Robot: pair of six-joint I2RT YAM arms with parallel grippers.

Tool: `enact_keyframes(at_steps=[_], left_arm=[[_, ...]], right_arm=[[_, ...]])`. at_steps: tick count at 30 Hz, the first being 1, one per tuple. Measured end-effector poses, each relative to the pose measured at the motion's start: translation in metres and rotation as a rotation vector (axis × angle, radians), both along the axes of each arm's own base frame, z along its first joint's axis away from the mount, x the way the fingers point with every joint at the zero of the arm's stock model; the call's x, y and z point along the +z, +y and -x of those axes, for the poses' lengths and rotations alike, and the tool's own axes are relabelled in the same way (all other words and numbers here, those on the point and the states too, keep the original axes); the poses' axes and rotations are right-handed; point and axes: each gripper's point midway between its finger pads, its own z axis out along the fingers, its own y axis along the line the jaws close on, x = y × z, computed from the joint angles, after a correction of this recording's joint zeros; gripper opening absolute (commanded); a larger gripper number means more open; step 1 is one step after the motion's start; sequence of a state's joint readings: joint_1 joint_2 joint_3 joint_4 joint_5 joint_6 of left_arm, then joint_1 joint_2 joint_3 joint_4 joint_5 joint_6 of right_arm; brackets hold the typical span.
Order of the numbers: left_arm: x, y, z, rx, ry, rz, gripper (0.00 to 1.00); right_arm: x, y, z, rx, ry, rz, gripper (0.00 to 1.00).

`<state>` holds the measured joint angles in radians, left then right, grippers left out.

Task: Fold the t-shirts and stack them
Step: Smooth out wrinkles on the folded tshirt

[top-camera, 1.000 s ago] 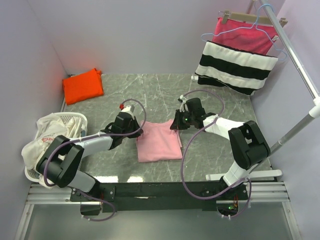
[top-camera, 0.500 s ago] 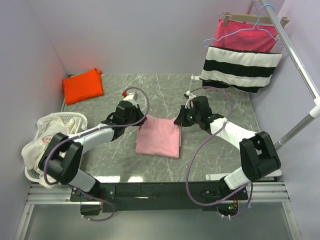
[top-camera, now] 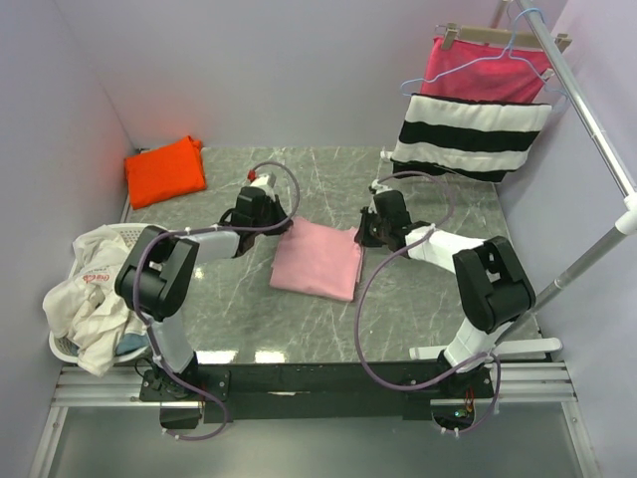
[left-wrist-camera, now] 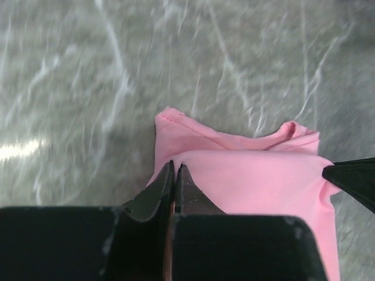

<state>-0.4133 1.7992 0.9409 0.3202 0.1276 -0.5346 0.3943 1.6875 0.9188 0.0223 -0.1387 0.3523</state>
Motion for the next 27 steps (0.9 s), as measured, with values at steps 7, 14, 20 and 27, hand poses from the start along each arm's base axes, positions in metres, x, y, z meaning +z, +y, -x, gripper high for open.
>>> enact_keyframes(at_steps=[7, 14, 20, 27], left_arm=[[0.007, -0.001, -0.034, 0.004, -0.05, 0.026, 0.52], [0.0, 0.025, -0.044, 0.074, -0.034, 0.014, 0.56], [0.035, 0.02, -0.032, 0.035, -0.072, 0.061, 0.57], [0.081, -0.017, -0.026, -0.141, -0.13, 0.203, 0.56]], right_arm=[[0.01, -0.011, -0.038, -0.119, -0.075, 0.062, 0.54], [0.016, -0.037, -0.043, -0.234, -0.096, 0.154, 0.58], [0.056, -0.018, -0.029, -0.134, -0.133, 0.041, 0.58], [0.055, 0.026, -0.008, 0.043, -0.032, -0.142, 0.58]])
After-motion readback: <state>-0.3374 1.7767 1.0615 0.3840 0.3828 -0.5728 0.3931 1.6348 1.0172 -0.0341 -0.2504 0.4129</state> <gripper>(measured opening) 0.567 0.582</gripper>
